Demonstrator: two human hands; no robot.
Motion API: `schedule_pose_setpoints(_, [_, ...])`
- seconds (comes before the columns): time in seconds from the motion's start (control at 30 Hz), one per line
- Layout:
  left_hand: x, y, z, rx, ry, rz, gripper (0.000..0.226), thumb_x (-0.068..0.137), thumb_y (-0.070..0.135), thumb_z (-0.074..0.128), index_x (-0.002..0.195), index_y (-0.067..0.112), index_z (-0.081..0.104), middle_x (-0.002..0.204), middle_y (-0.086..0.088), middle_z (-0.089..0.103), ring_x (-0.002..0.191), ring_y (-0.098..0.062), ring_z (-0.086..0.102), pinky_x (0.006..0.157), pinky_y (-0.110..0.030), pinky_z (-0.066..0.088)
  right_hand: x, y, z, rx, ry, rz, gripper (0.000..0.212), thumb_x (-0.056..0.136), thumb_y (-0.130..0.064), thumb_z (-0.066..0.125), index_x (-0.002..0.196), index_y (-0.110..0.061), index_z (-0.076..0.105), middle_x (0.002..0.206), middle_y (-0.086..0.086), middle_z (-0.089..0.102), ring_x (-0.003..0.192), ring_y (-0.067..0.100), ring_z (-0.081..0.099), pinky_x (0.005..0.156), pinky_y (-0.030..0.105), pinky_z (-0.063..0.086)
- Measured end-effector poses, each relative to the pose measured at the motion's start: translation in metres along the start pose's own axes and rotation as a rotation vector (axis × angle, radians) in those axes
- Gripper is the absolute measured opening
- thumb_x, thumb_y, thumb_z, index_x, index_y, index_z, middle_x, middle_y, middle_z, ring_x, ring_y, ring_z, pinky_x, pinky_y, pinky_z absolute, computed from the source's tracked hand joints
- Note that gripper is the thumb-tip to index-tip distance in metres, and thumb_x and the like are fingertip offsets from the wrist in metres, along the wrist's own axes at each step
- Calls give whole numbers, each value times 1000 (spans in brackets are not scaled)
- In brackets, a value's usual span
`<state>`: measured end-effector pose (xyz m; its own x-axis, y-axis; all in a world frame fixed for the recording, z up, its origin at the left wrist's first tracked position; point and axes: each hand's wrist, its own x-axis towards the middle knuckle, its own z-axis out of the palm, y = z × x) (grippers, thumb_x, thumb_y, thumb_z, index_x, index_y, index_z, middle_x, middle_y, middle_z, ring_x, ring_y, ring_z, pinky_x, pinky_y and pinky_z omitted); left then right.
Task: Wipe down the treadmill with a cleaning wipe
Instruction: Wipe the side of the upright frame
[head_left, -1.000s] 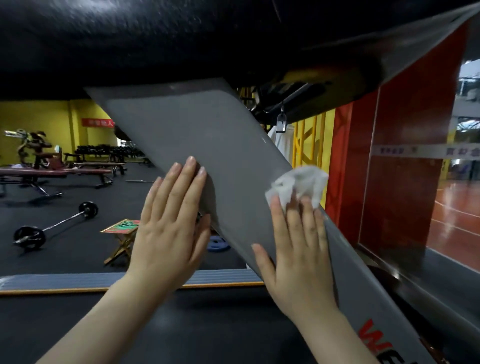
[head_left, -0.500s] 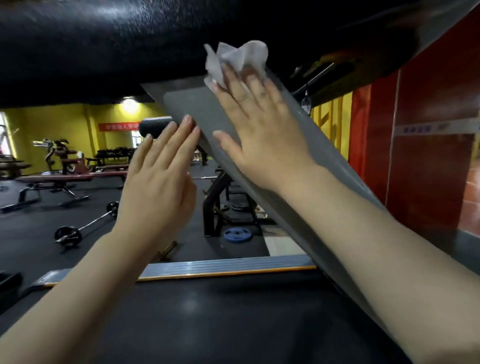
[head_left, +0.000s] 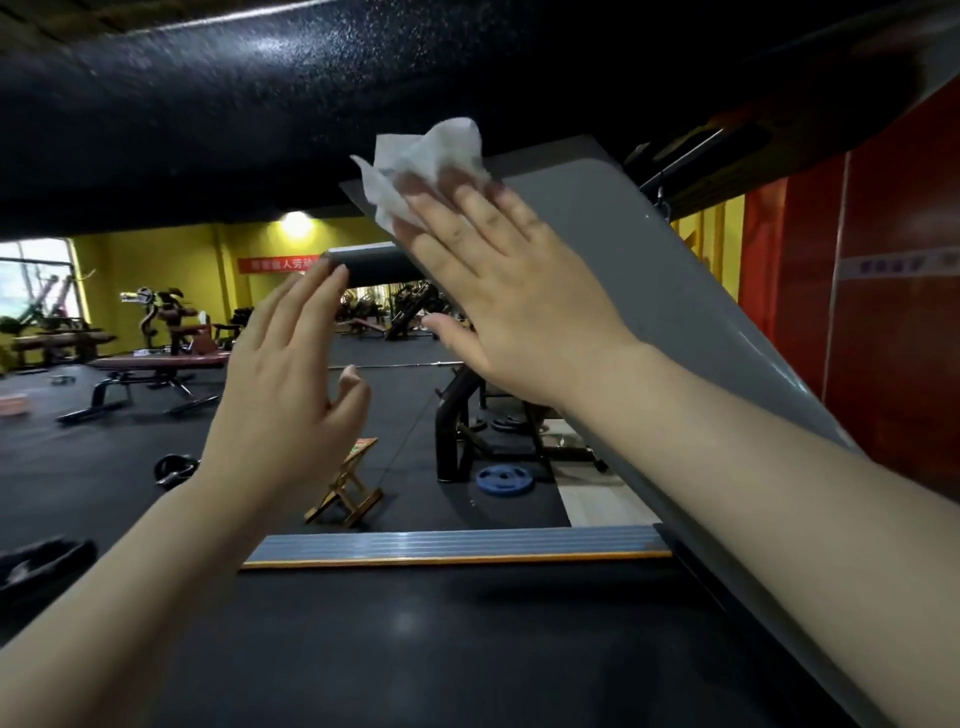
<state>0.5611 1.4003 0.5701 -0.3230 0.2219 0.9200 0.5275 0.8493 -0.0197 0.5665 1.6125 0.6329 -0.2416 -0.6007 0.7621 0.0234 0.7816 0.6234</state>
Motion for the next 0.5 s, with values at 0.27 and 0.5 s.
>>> schedule_pose_setpoints(0.27, [-37,39,21,-22,-118,167,74,83,20,49,153,8,28,161,-9,25,149,-26,21,122,-34,12,-210,3,2,-70,-139,47,73,92,-28,56,153,-6,23,161,15,17,146,37,21,120,49,17])
schedule_pose_setpoints(0.5, [-32,68,36,-79,-58,283,76,78,10,50,151,1,29,160,-17,22,148,-34,22,123,-41,13,-175,14,-4,-245,-236,-355,54,99,-26,36,147,-2,36,156,13,32,145,32,27,121,46,14])
